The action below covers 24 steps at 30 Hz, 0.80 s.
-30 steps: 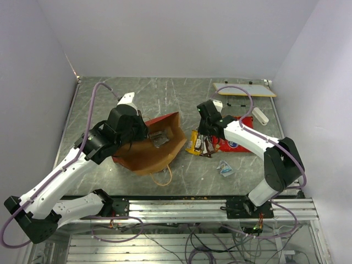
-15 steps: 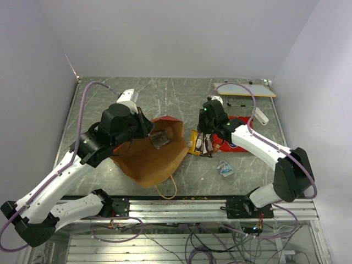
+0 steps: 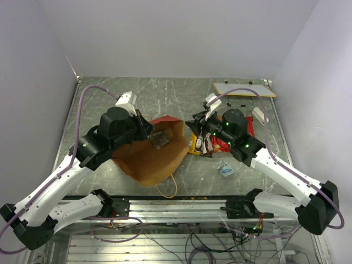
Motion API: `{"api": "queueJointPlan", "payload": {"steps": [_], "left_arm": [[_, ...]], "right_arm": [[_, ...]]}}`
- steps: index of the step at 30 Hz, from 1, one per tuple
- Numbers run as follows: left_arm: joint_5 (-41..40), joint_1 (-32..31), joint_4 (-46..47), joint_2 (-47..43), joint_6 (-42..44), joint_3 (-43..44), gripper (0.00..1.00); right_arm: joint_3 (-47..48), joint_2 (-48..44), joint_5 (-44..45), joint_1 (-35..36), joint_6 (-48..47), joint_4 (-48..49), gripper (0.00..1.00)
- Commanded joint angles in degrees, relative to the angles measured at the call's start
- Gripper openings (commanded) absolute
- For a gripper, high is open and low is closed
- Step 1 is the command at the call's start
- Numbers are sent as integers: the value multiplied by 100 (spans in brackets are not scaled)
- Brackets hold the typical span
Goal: Take the snacks out of the paper bag
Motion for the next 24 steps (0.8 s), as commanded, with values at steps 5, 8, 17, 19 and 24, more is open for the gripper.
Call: {"api": "queueJointPlan", "payload": {"steps": [5, 8, 17, 19, 24], "left_arm": [[2, 28, 42, 156, 47, 268, 7], [-28, 30, 32, 202, 94, 349, 7], [-80, 31, 25, 237, 142, 513, 7], [-69, 36, 40, 230, 141, 520, 7], [-101, 33, 41, 239, 173, 569, 7]], "right_arm": [[598, 172, -1597, 1409, -2490, 429, 45], [674, 392, -1748, 1886, -2822, 177, 46], [743, 1263, -481, 3047, -4318, -636, 46], [803, 1516, -146, 3110, -4675, -762, 46], [758, 2093, 807, 3124, -5382, -649, 47]]}}
